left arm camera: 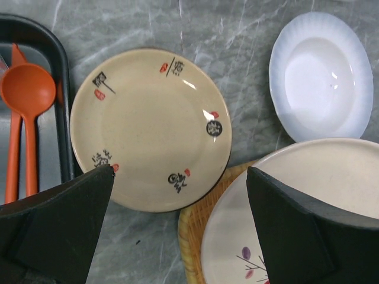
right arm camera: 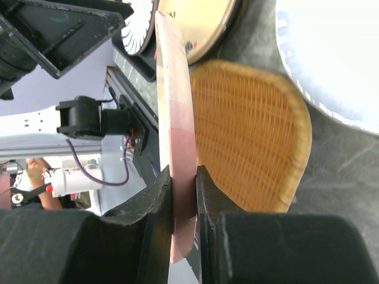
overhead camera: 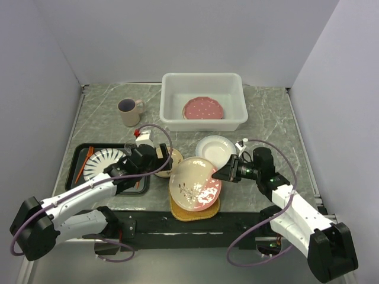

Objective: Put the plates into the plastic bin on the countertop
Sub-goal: Pick up the plate at the center of the board, then place the plate in the plastic bin.

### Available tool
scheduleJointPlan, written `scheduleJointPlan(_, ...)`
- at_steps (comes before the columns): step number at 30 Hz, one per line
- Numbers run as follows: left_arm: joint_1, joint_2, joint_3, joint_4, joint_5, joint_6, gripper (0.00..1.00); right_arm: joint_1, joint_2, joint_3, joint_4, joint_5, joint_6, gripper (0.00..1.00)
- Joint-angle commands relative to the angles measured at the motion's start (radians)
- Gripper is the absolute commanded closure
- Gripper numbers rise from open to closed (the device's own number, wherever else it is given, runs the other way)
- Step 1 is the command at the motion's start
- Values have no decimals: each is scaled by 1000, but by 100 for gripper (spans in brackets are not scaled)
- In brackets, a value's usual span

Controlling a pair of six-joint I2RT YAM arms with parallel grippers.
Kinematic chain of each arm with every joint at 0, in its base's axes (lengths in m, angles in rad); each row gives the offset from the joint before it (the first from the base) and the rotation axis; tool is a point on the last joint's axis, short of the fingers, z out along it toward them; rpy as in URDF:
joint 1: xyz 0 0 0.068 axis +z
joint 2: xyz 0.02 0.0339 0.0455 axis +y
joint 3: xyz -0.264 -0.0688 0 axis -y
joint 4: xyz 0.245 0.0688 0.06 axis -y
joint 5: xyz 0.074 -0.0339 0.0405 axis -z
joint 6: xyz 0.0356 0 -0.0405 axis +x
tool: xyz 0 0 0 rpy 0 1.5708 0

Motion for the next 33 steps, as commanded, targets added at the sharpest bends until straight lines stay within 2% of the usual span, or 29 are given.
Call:
scheduleJointPlan(1,0,35,84,91,-82,61,1,6,21,114,78,-24,4,100)
scheduleJointPlan(8,19,206,205,64,-154,116,1,5,163,148,180,-59,2,100)
scheduleJointPlan(13,51,266,214,42,-151,86,1,3,214,140,314,-77,34,100)
scheduleJointPlan(25,167,63,168,-45,-87,98,1,3,282,168,406,-90,51,100)
scheduleJointPlan(29,239,23,154,-53,-38,102,1,4,308,189,423,-94,54,100)
scheduleJointPlan(33,258,-3,147,-61,-28,86,1,0,334,215,441,-109,79,100)
